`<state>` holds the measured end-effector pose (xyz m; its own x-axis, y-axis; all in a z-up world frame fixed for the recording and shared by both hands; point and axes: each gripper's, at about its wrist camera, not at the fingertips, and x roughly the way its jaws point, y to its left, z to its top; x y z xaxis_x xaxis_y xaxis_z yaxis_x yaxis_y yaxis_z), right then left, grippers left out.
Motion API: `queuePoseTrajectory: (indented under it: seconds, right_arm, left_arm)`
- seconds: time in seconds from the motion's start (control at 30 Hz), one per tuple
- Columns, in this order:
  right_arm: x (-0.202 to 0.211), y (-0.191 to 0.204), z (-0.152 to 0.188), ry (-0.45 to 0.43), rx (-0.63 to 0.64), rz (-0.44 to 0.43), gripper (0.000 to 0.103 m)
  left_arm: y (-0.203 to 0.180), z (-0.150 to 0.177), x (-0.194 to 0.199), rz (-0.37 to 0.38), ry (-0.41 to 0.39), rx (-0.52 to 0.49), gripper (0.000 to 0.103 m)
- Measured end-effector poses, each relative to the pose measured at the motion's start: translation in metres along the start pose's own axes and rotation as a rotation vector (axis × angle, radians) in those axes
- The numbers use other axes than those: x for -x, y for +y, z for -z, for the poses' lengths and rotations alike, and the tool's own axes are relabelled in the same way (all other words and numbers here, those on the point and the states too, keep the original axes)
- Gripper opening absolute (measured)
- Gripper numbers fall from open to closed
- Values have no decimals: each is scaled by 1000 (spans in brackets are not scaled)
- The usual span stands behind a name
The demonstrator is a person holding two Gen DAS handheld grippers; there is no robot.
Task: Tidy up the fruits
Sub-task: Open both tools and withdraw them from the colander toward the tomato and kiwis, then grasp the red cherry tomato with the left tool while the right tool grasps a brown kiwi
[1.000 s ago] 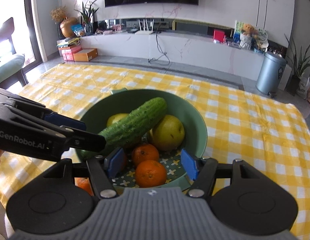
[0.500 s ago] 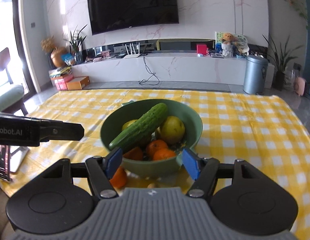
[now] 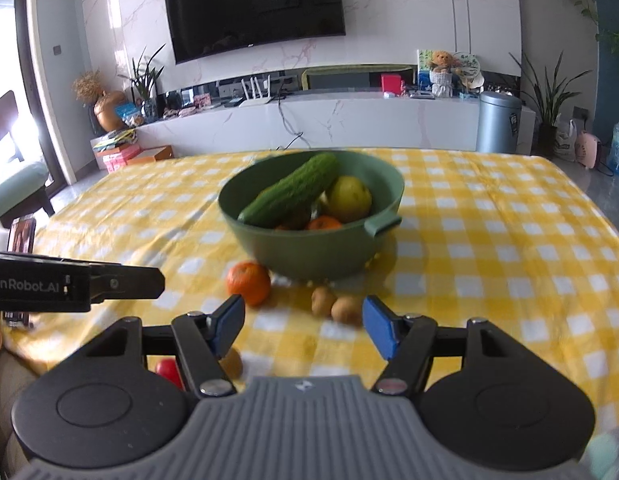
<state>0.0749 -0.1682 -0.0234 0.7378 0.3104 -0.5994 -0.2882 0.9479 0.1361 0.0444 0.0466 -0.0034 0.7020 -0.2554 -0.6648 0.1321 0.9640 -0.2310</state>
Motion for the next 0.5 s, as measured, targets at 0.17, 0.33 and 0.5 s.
queuePoseTrajectory:
  seconds: [0.17, 0.33, 0.5]
  right_arm:
    - [0, 5, 15, 14, 35, 3, 55]
    - [-8, 10, 30, 56, 66, -33, 46]
    - [-14, 17, 34, 76, 104, -52, 40]
  left_arm:
    - [6, 20, -1, -8, 3, -1, 62]
    - [13, 36, -5, -16, 7, -5, 59]
    - [19, 43, -15, -10, 27, -4, 57]
